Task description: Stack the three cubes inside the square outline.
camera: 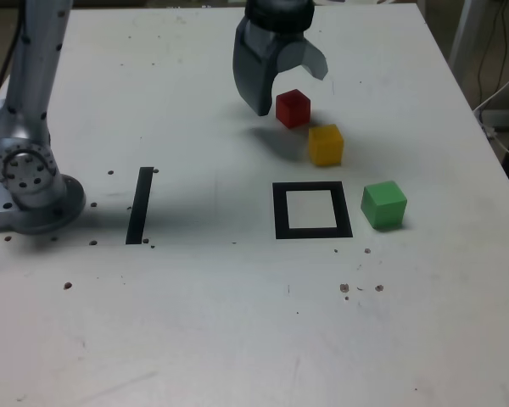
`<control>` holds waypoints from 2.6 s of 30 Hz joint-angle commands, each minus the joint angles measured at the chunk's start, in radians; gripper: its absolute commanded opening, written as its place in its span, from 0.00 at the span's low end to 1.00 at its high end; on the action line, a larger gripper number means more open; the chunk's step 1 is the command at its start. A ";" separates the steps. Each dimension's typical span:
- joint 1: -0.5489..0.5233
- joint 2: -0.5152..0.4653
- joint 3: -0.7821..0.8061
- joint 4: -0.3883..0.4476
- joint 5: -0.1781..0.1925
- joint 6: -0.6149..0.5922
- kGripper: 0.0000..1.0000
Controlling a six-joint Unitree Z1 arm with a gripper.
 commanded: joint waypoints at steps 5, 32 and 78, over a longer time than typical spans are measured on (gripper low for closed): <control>0.016 0.044 -0.008 -0.029 0.004 0.002 0.95; 0.029 0.123 -0.092 -0.027 0.012 -0.012 0.61; -0.213 -0.120 -0.018 0.103 0.053 -0.034 0.22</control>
